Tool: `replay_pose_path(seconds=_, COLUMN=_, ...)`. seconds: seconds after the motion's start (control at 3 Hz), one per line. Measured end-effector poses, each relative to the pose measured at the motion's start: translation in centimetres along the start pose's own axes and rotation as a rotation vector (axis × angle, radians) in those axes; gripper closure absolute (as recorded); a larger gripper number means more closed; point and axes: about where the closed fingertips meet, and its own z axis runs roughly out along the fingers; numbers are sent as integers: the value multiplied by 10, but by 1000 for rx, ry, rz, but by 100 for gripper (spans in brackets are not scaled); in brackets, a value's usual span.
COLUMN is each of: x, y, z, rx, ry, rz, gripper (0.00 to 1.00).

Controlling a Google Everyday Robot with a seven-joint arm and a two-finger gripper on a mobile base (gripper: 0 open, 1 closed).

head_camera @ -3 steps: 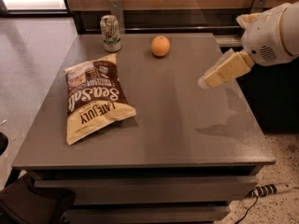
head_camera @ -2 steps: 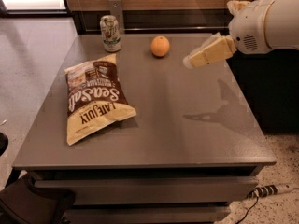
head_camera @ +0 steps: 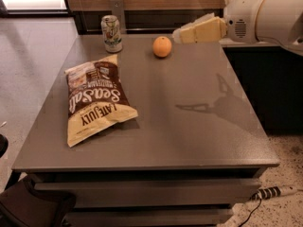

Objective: Knock 7up can over

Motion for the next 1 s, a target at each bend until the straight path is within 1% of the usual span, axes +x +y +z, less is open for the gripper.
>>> replay_pose_path(seconds=0.33, x=-9, y=-3, z=-5, rx=-45, ry=51, rz=-34, gripper=0)
replay_pose_path(seconds=0.67, x=-1, y=15, z=-9, rx=-122, ry=96, rz=-43, gripper=0)
replay_pose_path(seconds=1.0, x=-3, y=12, z=2, rx=-90, ry=87, rz=-43, gripper=0)
